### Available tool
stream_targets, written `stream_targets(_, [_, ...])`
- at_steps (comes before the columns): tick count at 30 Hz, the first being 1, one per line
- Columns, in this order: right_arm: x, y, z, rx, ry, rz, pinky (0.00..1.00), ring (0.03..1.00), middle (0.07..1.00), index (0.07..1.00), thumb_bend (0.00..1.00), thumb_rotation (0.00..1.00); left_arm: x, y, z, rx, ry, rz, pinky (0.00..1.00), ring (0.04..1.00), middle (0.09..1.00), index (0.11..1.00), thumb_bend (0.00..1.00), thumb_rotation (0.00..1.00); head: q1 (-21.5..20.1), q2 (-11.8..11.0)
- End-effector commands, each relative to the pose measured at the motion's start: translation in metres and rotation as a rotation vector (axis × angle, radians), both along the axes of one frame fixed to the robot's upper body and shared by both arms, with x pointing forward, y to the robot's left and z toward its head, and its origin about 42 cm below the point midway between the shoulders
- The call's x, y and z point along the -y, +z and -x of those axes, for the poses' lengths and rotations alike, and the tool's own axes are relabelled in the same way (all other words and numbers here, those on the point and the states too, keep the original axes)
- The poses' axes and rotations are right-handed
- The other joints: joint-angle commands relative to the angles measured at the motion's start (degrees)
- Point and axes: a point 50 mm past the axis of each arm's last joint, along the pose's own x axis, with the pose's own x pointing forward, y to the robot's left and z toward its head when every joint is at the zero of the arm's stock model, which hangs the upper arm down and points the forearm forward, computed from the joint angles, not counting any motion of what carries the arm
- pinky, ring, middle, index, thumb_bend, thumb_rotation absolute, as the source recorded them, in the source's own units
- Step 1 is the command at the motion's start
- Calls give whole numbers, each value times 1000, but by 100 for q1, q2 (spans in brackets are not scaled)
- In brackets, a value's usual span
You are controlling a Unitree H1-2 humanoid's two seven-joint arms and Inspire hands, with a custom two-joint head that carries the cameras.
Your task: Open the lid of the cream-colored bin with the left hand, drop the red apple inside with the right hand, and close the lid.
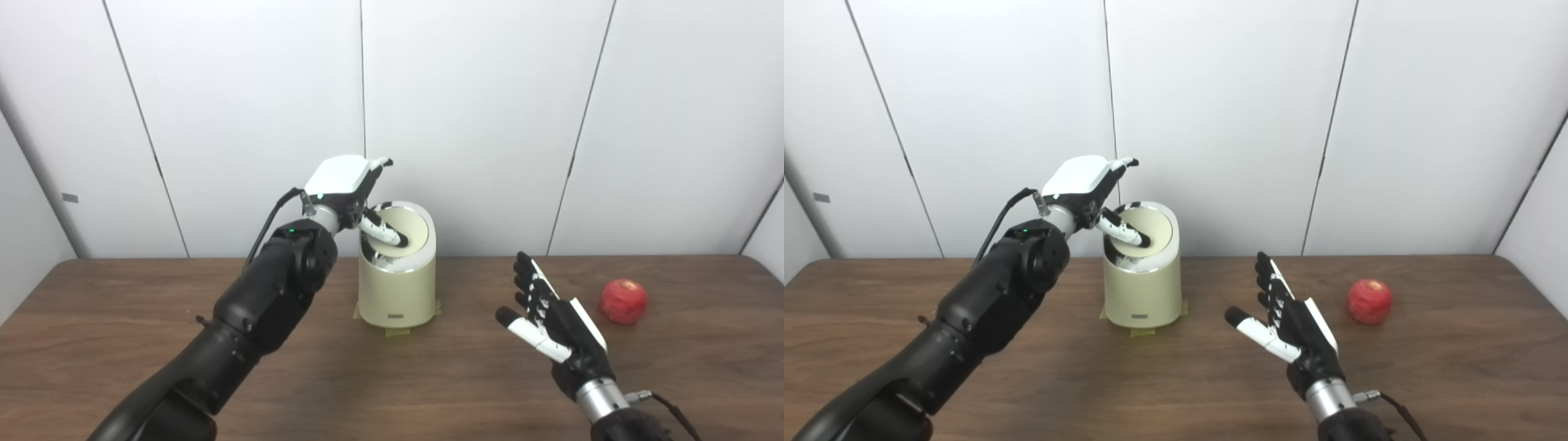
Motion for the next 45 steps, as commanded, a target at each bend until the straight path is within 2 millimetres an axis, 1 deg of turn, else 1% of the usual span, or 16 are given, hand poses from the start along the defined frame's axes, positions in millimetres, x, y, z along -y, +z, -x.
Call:
stream_targets(1, [-1, 23, -6, 84, -3, -2, 989, 1000, 1000, 1000, 961, 541, 2, 28, -3, 98, -14, -74, 946, 956, 946, 953, 966, 70, -2, 4])
stream_targets(10, [1, 22, -7, 81, -1, 6, 985, 1000, 1000, 1000, 984, 550, 4, 23, 0, 105, -23, -148, 939, 939, 930, 937, 967, 59, 10, -17])
stream_targets(15, [0, 21, -6, 78, 1, -12, 999, 1000, 1000, 1000, 979, 532, 4, 24, 1, 101, -25, -126, 930, 931, 925, 936, 959, 74, -7, -6])
stream_targets(18, [0, 21, -6, 79, 0, -22, 999, 1000, 1000, 1000, 970, 525, 0, 30, 1, 77, -23, -14, 918, 925, 917, 932, 941, 71, -21, 2])
stream_targets(20, [0, 21, -6, 79, -4, -17, 996, 1000, 1000, 1000, 966, 527, -5, 38, 2, 28, -6, 137, 901, 927, 921, 928, 900, 79, -23, 3])
stream_targets(21, [0, 21, -6, 80, -5, -15, 995, 1000, 1000, 1000, 966, 528, -8, 45, 3, -11, 0, 277, 896, 928, 921, 926, 890, 82, -17, 7])
stream_targets(23, [0, 22, -5, 75, -5, -22, 996, 1000, 1000, 1000, 957, 535, -19, 59, 10, -88, 5, 531, 788, 872, 886, 918, 837, 88, -12, 7])
stream_targets(24, [0, 23, -5, 71, -4, -26, 978, 1000, 1000, 999, 952, 540, -26, 66, 15, -110, 6, 622, 745, 847, 873, 917, 790, 132, -10, 4])
stream_targets(26, [0, 23, -4, 63, 3, -40, 952, 1000, 1000, 998, 935, 537, -37, 73, 26, -117, -4, 740, 745, 834, 859, 899, 699, 211, -11, 4])
stream_targets(29, [1, 24, -4, 52, 12, -69, 941, 1000, 1000, 998, 915, 516, -50, 75, 39, -114, -43, 919, 830, 873, 878, 888, 545, 322, -11, 4])
stream_targets(30, [1, 24, -5, 50, 14, -75, 942, 1000, 1000, 998, 915, 513, -56, 74, 43, -122, -62, 971, 839, 880, 884, 889, 529, 341, -17, 2])
stream_targets(31, [1, 24, -5, 50, 14, -78, 935, 1000, 1000, 997, 908, 507, -61, 73, 47, -127, -74, 1001, 849, 886, 904, 910, 502, 502, -17, 2])
stream_targets(34, [1, 25, -5, 55, 18, -76, 917, 1000, 997, 993, 891, 499, -77, 62, 63, -140, -110, 1082, 893, 915, 920, 922, 468, 766, -35, 9])
stream_targets(35, [1, 25, -4, 57, 18, -75, 912, 1000, 993, 990, 885, 498, -80, 58, 68, -142, -115, 1103, 900, 922, 917, 923, 473, 806, -35, 9])
stream_targets(39, [2, 26, -5, 60, 18, -74, 894, 999, 983, 976, 883, 481, -98, 35, 92, -135, -104, 1203, 909, 919, 914, 910, 497, 886, -72, 7])
stream_targets(45, [5, 29, -6, 64, 25, -73, 863, 976, 967, 957, 864, 464, -126, -8, 128, -141, -20, 1313, 955, 948, 935, 946, 498, 965, -124, -4])
